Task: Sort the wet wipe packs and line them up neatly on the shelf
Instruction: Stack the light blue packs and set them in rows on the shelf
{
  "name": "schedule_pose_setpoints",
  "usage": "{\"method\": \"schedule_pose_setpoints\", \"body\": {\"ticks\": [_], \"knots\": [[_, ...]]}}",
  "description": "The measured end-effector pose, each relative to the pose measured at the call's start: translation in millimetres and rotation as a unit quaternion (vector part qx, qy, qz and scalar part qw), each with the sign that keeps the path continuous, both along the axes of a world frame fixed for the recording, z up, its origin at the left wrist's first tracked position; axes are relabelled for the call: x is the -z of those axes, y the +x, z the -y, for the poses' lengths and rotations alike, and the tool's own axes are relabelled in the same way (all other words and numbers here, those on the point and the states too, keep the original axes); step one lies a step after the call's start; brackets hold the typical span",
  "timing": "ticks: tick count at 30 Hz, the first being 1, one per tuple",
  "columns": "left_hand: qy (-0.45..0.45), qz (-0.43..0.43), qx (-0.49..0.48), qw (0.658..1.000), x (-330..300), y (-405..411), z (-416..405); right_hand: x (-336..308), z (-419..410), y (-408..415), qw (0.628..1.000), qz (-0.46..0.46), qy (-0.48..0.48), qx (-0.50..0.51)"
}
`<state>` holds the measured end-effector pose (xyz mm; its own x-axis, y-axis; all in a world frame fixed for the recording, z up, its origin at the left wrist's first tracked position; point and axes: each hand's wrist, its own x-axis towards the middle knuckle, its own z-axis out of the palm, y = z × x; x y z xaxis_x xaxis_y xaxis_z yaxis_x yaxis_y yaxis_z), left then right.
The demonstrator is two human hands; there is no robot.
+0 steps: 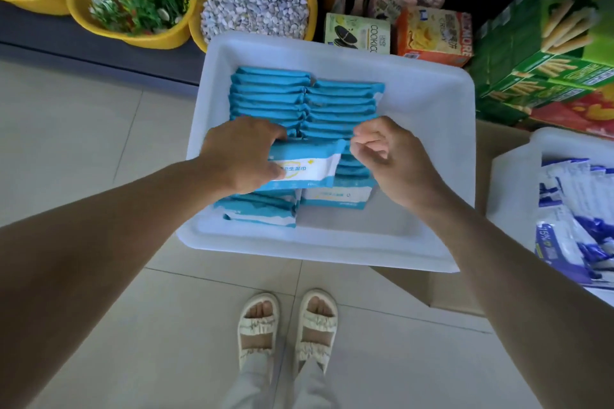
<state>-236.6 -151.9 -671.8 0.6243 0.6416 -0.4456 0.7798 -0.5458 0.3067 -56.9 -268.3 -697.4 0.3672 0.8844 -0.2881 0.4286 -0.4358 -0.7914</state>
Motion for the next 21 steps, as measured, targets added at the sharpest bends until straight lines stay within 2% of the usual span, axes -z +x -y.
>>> {"method": "schedule_pose_setpoints", "body": {"ticks": [4, 8, 12, 17, 21], "knots": [[-0.012, 0.035, -0.078, 0.996, 15.1, -17.7, -7.2, 42.4, 23.7, 11.7, 0.983, 0.165, -0.067, -0.032], [-0.016, 0.068, -0.093, 0.993, 28.3, -20.9, -2.9, 69.6, 30.2, 0.5, 0.949, 0.254, -0.157, -0.098], [-0.008, 0.087, -0.108, 0.990, 35.0, -21.4, -1.5, 84.4, 33.7, -7.8, 0.929, 0.320, -0.157, -0.102], [-0.026, 0.096, -0.113, 0.989, 38.1, -20.1, 0.4, 93.2, 40.6, -12.4, 0.929, 0.314, -0.161, -0.111], [-0.027, 0.101, -0.125, 0.987, 36.5, -19.9, 1.3, 82.2, 50.4, 3.4, 0.974, 0.176, -0.142, -0.004]]}}
